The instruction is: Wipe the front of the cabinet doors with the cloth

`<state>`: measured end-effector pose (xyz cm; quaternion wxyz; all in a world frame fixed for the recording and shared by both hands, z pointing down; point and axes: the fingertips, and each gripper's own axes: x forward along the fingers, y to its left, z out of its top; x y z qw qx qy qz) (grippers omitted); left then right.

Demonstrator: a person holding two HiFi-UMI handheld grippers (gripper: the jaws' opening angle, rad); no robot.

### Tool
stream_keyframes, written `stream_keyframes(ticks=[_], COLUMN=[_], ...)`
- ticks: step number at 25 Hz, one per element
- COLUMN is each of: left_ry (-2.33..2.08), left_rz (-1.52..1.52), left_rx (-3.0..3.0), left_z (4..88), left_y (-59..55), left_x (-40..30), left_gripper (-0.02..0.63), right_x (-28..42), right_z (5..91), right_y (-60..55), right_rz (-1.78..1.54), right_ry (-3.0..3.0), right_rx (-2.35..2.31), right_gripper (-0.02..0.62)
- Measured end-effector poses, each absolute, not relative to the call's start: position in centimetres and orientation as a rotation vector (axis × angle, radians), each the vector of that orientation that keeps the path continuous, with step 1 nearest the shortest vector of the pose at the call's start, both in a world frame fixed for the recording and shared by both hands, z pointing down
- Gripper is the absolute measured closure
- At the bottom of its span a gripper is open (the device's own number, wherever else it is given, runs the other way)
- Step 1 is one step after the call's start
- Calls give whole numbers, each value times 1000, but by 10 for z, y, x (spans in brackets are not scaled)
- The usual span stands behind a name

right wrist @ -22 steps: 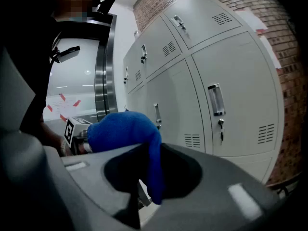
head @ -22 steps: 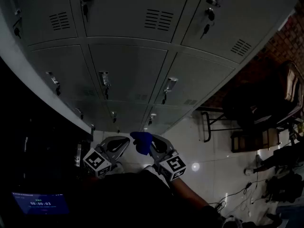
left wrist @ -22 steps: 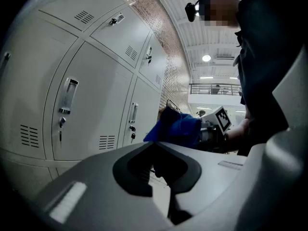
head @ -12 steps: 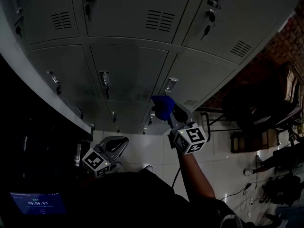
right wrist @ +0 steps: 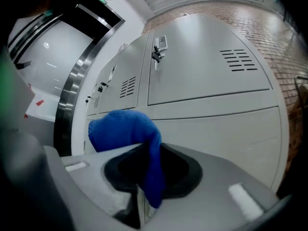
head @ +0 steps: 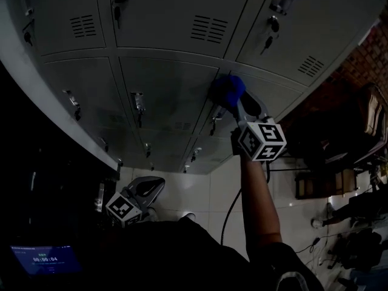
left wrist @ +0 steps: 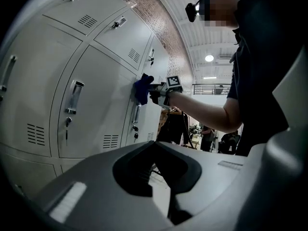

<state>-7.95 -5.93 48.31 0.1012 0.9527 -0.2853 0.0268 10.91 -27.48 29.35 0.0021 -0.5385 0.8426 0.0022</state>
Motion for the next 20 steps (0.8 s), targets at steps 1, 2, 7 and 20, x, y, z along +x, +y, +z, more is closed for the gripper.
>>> stream_keyframes(ticks=[1, 2, 7, 20], left_ry=[-844, -848, -861, -836], left_rz=[75, 73, 79, 108], left_rx=[2812, 2810, 2797, 2811], left_z=[481, 480, 482, 493], left_y=[-59, -60, -60, -64], left_x=[-79, -79, -81, -67], left_gripper=[606, 606, 606, 606], right_x=[109, 110, 114, 179], right_z=[290, 288, 285, 277], right_y=[-278, -281, -282, -278], right_rz=[13, 16, 17, 27], right_ry=[2641, 2641, 2636, 2531], right_rx=[-1696, -1699, -1688, -1772], right_gripper=[526, 526, 526, 526])
